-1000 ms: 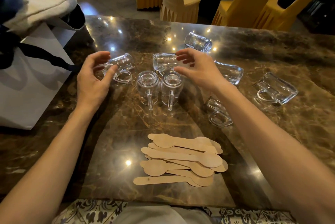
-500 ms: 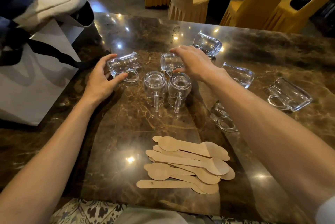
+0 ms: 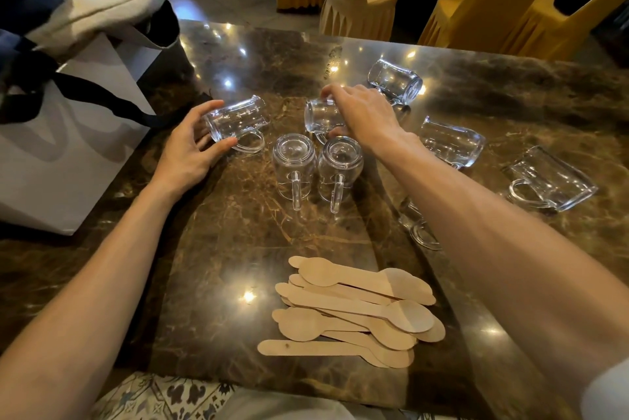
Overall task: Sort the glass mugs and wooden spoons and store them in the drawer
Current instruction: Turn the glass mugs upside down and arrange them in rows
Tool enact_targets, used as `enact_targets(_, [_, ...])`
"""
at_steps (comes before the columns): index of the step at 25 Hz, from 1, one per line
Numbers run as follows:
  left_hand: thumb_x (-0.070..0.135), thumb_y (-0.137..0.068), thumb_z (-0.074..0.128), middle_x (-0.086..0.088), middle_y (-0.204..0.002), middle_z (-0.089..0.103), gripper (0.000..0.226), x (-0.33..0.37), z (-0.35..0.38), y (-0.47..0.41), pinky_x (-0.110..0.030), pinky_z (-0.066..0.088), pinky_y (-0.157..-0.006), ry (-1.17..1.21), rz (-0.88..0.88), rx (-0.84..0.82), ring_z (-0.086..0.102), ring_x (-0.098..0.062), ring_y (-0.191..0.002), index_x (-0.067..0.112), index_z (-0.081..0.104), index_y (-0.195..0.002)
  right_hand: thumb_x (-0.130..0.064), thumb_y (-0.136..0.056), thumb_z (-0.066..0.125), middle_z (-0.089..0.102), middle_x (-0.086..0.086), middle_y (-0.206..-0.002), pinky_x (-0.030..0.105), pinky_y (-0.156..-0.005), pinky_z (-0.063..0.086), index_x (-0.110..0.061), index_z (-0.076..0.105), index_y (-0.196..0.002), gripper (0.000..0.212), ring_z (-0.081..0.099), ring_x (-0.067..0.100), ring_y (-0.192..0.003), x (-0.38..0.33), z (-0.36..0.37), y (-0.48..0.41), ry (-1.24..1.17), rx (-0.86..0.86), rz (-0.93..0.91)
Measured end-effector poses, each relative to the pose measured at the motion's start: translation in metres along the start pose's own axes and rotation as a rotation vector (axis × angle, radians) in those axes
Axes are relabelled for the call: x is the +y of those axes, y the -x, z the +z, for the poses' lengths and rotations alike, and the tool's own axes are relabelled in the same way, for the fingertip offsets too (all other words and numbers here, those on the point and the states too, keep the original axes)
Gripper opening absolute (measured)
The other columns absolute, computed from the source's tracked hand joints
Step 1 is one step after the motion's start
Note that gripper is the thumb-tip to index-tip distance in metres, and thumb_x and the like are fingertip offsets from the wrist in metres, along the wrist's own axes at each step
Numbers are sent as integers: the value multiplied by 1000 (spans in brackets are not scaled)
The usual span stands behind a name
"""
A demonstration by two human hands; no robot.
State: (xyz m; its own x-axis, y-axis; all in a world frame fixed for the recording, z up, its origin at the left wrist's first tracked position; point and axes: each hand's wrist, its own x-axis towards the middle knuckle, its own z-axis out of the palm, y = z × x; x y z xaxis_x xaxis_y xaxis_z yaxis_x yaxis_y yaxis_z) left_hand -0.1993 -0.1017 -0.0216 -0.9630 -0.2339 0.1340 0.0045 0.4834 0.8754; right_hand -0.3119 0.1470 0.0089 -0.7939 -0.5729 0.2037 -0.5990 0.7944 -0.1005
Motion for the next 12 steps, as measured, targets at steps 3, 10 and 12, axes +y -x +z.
enact_targets(3, [14, -83, 68, 12, -127, 49, 57, -1, 0, 1, -1, 39, -86, 8, -5, 12, 48, 7, -110, 30, 45, -132, -25, -77, 74, 61, 6, -123, 39, -103, 32, -16, 41, -133, 65, 49, 27, -119, 0, 3, 2, 9, 4, -3])
enact_targets(10, [19, -79, 71, 5, -125, 53, 60, 8, -3, -3, -17, 40, -97, -72, 27, 64, 50, -7, -116, 19, 45, -133, -26, -81, 70, 62, 10, -114, 41, -101, 33, -12, 24, -145, 80, 44, 30, -119, -2, 1, 10, -100, -13, 37])
enact_targets(12, [21, -80, 70, 2, -129, 52, 57, 15, -5, -7, -22, 39, -98, -101, 46, 65, 47, -9, -120, 22, 45, -132, -30, -82, 69, 61, 11, -113, 40, -99, 35, -12, 26, -146, 79, 45, 29, -115, 0, -3, 12, -122, -3, 56])
